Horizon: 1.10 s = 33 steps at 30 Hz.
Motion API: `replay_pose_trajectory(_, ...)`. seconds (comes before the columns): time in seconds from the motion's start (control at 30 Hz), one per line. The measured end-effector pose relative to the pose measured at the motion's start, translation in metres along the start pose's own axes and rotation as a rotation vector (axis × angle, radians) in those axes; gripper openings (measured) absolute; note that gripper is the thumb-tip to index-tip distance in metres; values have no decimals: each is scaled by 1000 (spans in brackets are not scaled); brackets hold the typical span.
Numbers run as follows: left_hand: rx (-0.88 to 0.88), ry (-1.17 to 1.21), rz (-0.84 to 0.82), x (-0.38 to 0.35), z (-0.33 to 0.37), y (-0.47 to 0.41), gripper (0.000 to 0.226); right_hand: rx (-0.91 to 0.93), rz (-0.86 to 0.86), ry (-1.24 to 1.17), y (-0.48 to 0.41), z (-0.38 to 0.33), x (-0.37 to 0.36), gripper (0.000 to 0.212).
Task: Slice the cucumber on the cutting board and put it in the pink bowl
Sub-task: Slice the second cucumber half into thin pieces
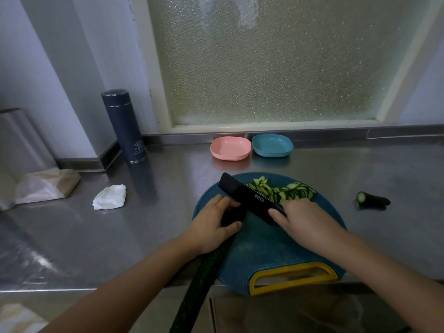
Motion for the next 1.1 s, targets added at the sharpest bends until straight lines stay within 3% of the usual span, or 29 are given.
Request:
replay_pose_trajectory(0.53,10,32,30,1,3,2,38,-63,-68,51,-4,-9,-3,41)
replay_pose_trajectory(0.77,22,5,24,2,4,2,38,-53,-11,-31,0,-7,1,42)
replay_pose_trajectory(1.1,15,23,35,2,3,2,36,-32,-22,86,-5,-18,3,38)
Point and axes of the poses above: each hand's wrist, its own y-axis away from the middle knuckle, its own x-axis out of the back of the hand, z = x × y, the point moved 3 cm from there along -y, towards the middle knuckle, and after that the axes turned 9 degrees about x, right-handed, at the moved point
